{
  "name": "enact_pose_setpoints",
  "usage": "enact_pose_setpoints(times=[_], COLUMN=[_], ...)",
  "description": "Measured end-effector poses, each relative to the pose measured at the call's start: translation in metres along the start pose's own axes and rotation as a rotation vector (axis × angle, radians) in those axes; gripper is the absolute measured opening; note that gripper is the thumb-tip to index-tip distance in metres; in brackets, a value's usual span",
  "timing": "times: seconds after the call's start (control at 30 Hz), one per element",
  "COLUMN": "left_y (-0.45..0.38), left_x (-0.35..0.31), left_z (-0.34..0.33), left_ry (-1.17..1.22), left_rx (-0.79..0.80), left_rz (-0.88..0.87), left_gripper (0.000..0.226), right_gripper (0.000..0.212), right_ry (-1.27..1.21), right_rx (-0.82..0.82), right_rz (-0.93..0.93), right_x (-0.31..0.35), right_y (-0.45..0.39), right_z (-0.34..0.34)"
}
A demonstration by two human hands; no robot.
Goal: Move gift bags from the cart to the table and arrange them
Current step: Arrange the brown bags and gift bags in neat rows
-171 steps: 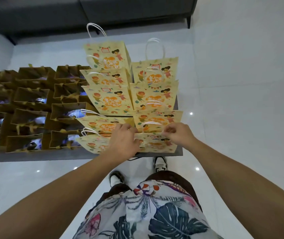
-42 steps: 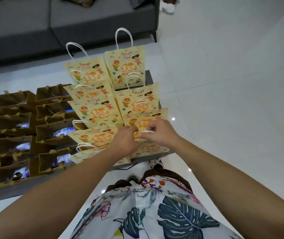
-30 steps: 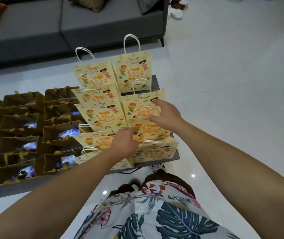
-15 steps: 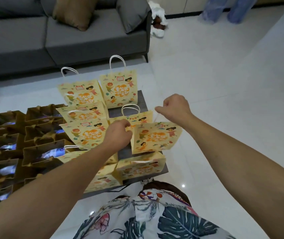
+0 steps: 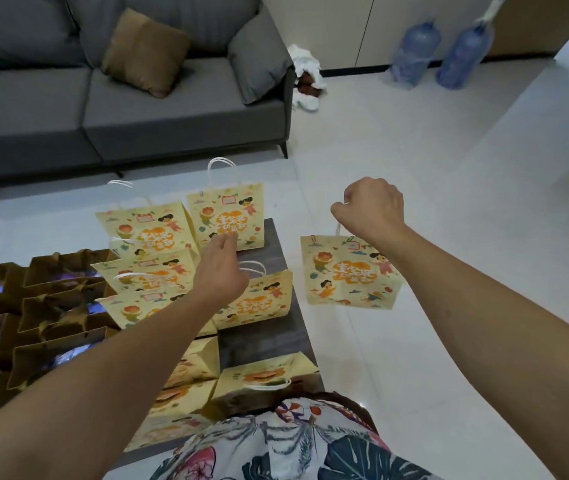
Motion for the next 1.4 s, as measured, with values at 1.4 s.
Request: enact_pose_setpoints(times=[1.4], left_y=[0.043], left_x=[-0.04], left_z=[-0.038], left_ry=[0.085], left_rx=[0.368], left_rz=[-0.006], left_gripper=[0.02], right_gripper=[0.057], right_ry=[-0.262], right_rx=[0.179], right_rz=[0.335], right_x=[0.135], right_y=[-0.076], right_z=[-0.164])
Point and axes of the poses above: each hand's wrist, its own y-axis away from the middle knuckle, its own z-axis out of the back of the hand, x = y × z, the point moved 7 cm from there along -y, towards the middle knuckle, and after that the axes turned 11 degrees about -x, right-handed, at the moved point
